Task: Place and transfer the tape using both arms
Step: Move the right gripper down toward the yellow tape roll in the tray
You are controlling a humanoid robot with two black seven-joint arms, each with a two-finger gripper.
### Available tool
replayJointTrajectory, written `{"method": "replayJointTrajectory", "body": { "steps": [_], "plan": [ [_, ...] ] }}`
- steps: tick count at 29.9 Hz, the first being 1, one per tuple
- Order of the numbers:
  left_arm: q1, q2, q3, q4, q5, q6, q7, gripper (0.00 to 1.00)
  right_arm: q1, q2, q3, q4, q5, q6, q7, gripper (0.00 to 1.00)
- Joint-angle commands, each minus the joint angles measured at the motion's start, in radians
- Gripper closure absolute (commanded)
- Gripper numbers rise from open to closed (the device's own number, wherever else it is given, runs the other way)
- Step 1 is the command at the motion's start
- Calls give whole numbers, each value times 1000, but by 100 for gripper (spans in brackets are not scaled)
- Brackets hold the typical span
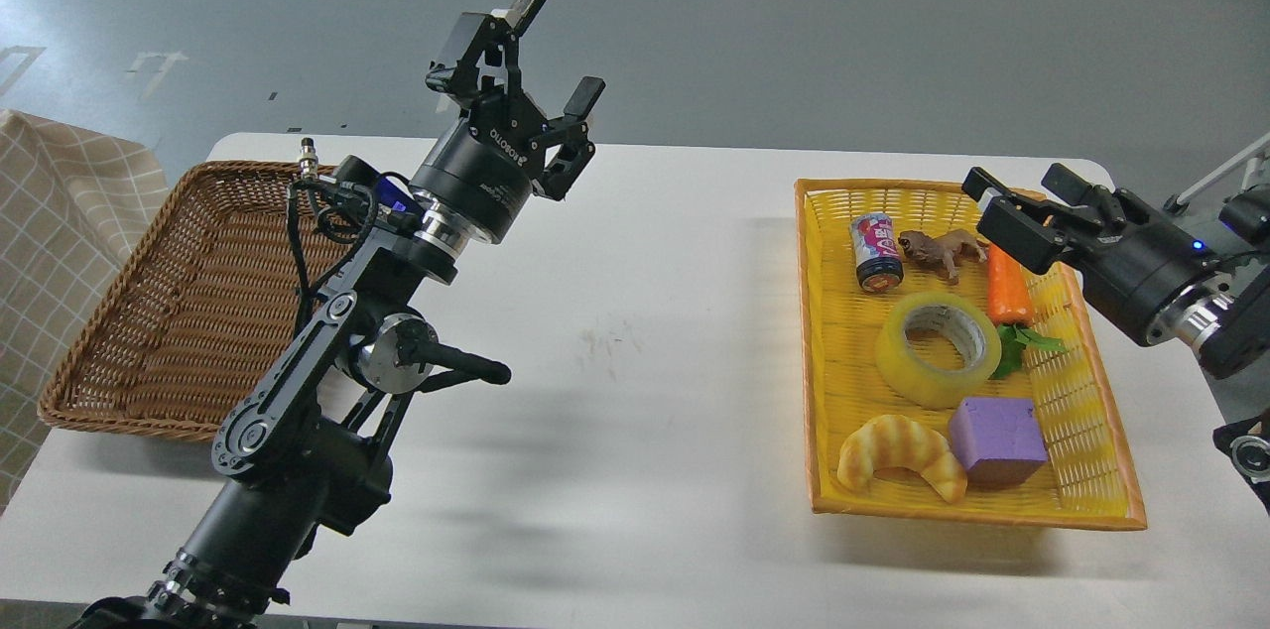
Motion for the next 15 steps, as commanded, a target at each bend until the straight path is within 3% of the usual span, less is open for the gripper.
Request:
{"method": "replayJointTrajectory", "body": {
  "steps": [1, 15],
  "plan": [
    [0, 0, 0, -9, 0, 0, 0, 2, -15, -32, 6, 7, 8, -4, 22, 0],
    [8, 0, 0, -12, 0, 0, 0, 2, -53, -37, 75, -38, 49, 3, 11, 0]
  ]
}}
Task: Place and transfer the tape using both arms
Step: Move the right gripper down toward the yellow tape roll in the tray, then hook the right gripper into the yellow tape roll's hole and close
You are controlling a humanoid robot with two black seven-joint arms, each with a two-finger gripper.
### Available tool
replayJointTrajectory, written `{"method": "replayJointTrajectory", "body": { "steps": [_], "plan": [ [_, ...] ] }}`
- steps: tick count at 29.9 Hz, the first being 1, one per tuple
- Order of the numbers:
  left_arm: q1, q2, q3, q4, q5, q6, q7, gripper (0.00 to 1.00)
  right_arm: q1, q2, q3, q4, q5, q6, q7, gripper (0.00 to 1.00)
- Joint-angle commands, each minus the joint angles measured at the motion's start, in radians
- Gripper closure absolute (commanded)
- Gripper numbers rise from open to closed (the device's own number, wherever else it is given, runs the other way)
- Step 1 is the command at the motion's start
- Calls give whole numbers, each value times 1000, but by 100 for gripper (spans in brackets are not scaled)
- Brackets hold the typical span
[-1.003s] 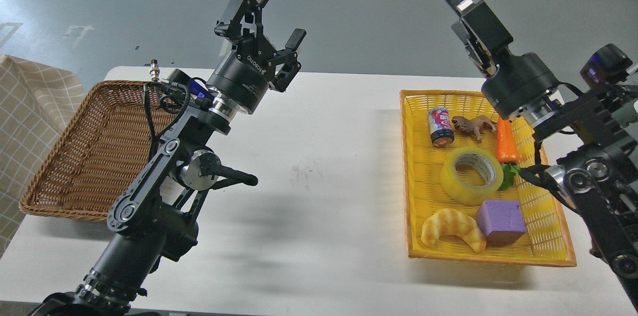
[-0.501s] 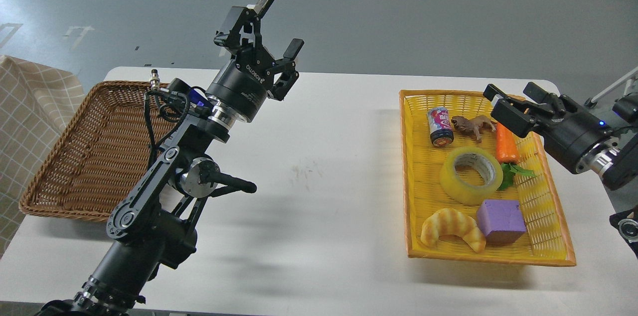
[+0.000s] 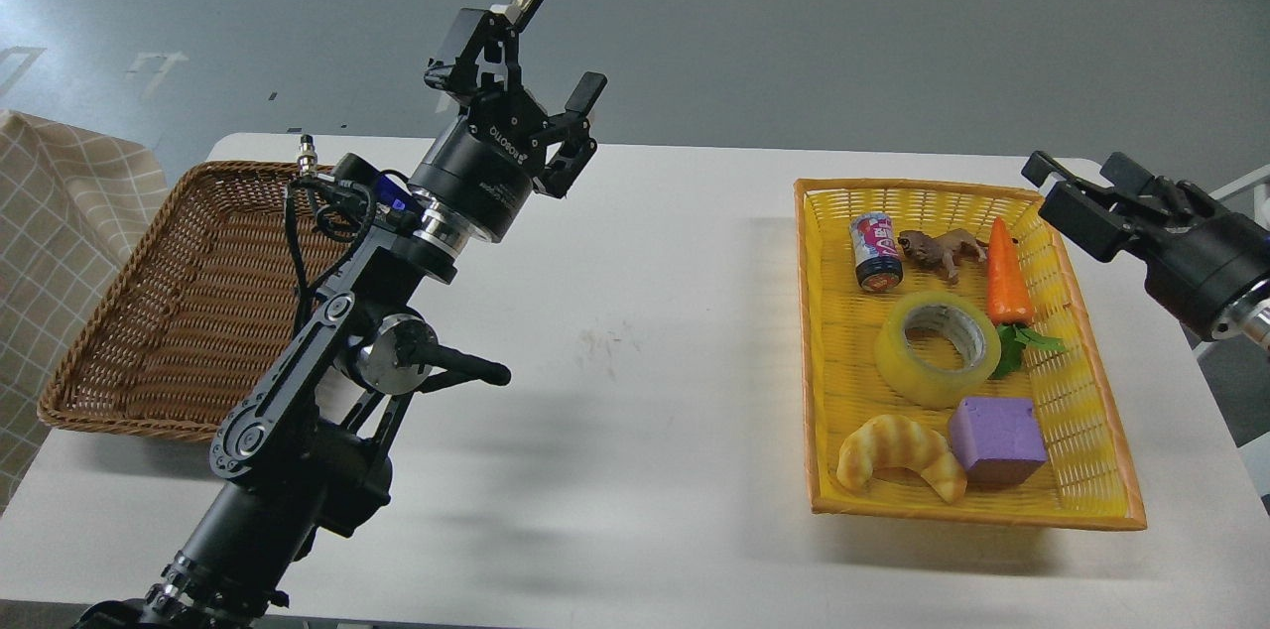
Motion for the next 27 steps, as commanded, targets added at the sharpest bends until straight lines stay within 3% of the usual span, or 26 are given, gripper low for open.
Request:
{"method": "replayJointTrajectory", "body": {
  "steps": [1, 6, 13, 18, 27],
  "plan": [
    [0, 0, 0, 0, -1, 0, 0, 2, -20, -3, -8, -23, -21, 3, -13, 0],
    [2, 0, 0, 0, 0, 0, 0, 2, -36, 35, -48, -88, -162, 3, -99, 1],
    [1, 0, 0, 0, 0, 0, 0, 2, -26, 55, -125, -88, -177, -3, -120, 1],
    [5, 0, 0, -6, 2, 0, 0, 2, -7, 119, -158, -103, -254, -3, -182, 1],
    [14, 0, -2, -8, 2, 0, -2, 2, 25, 193, -217, -192, -254, -1, -214, 1]
  ]
}}
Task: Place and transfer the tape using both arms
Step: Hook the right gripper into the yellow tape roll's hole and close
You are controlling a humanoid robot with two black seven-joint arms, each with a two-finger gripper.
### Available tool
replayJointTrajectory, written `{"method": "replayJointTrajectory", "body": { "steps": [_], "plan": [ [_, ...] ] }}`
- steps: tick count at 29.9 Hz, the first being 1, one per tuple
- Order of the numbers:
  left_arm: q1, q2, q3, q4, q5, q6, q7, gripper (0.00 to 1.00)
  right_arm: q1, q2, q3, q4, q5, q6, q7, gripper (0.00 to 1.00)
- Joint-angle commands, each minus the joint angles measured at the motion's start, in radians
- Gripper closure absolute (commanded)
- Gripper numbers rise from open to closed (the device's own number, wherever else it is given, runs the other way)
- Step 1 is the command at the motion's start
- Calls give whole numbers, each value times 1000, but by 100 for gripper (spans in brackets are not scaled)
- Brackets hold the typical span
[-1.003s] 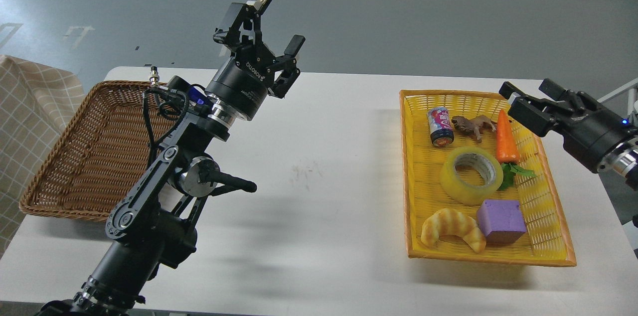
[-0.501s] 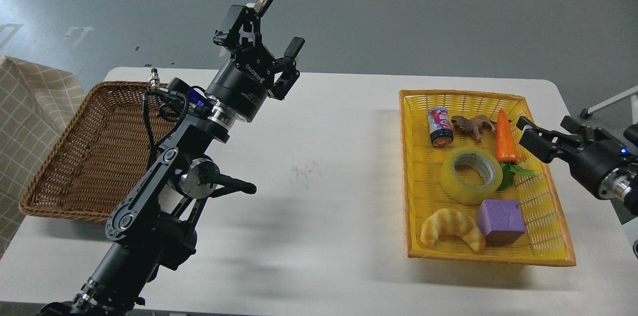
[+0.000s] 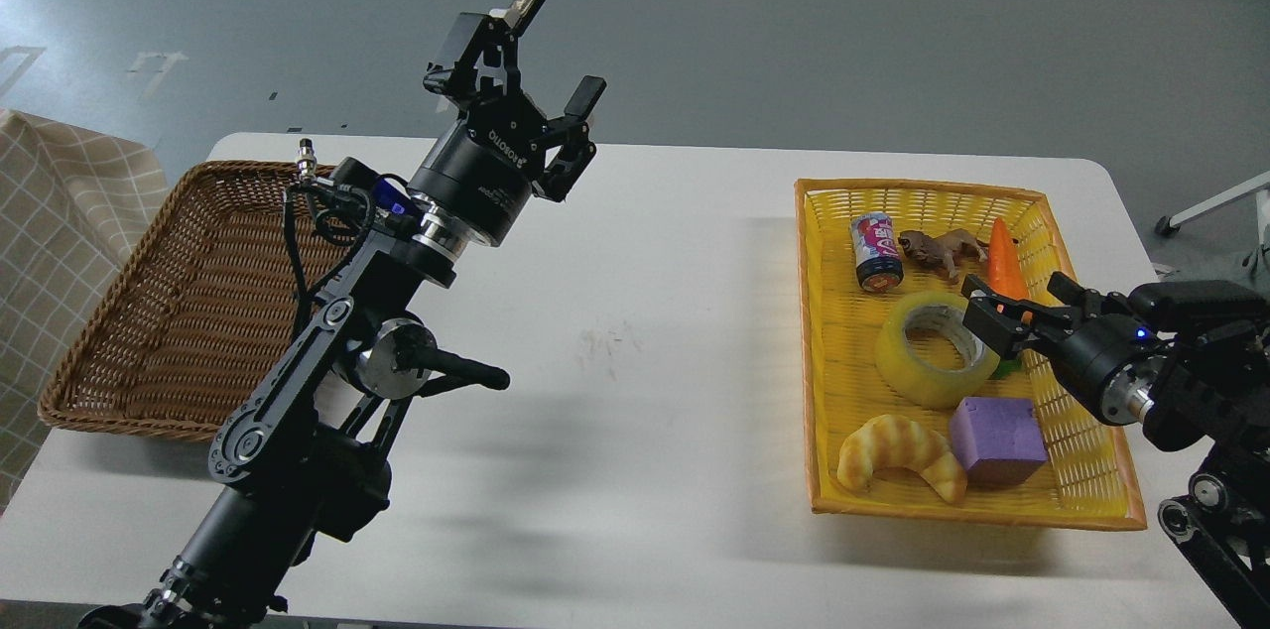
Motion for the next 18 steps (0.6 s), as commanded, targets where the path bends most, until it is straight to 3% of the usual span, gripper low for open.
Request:
{"method": "replayJointTrajectory", "body": {
  "steps": [1, 5, 18],
  "plan": [
    [1, 0, 0, 0, 0, 0, 0, 2, 32, 31, -24, -54, 0, 0, -12, 1],
    [1, 0, 0, -3, 0, 0, 0, 2, 35, 52, -27, -85, 0, 1, -48, 1],
    [7, 0, -2, -6, 0, 2, 0, 2, 41, 72, -60, -88, 0, 27, -48, 4]
  ]
}}
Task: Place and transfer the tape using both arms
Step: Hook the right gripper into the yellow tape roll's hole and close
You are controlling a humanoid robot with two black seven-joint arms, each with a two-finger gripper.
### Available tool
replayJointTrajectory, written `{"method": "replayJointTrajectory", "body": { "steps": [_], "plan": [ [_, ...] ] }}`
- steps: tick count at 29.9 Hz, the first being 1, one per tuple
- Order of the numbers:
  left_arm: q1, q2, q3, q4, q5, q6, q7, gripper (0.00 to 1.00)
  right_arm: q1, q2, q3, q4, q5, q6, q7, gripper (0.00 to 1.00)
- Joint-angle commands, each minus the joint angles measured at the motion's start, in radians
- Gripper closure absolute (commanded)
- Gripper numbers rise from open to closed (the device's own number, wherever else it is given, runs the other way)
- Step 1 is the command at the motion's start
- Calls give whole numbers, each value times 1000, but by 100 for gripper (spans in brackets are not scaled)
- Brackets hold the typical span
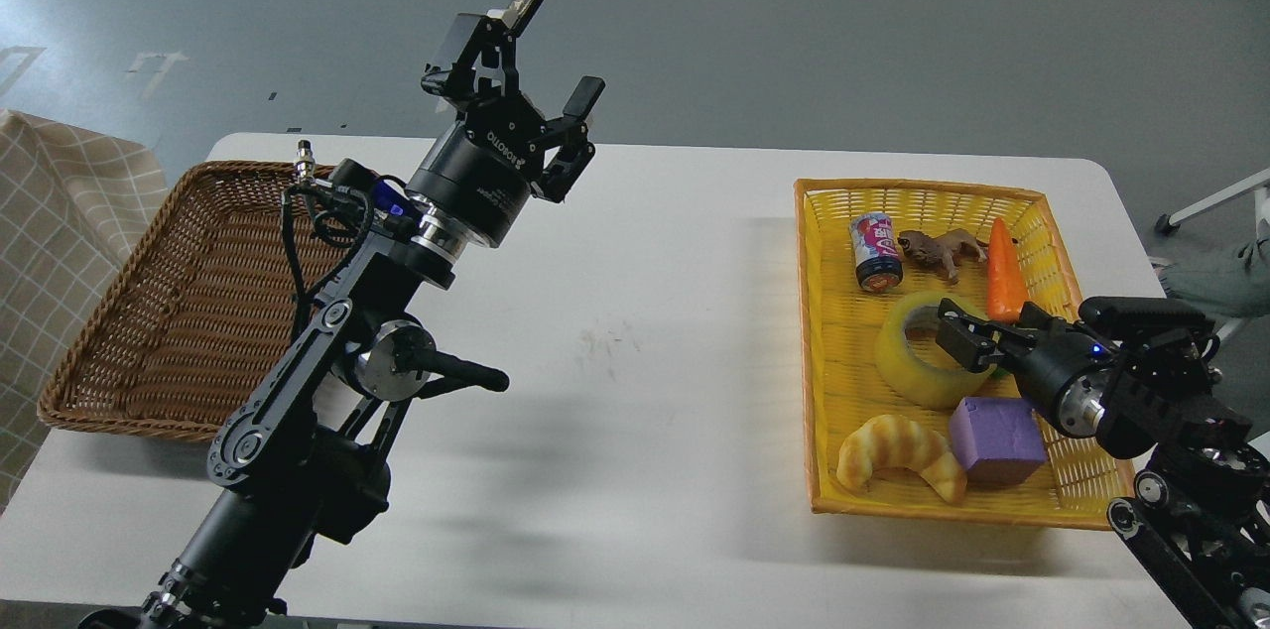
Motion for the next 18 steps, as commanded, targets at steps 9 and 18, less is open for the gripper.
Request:
{"method": "replayJointTrajectory", "body": {
  "steps": [9, 18],
  "plan": [
    [8, 0, 0, 3, 3, 1, 0, 2, 0, -5, -20, -23, 0, 22, 1, 23],
    [9, 0, 0, 3, 6, 1, 0, 2, -8, -9, -20, -23, 0, 28, 1, 42]
  ]
}}
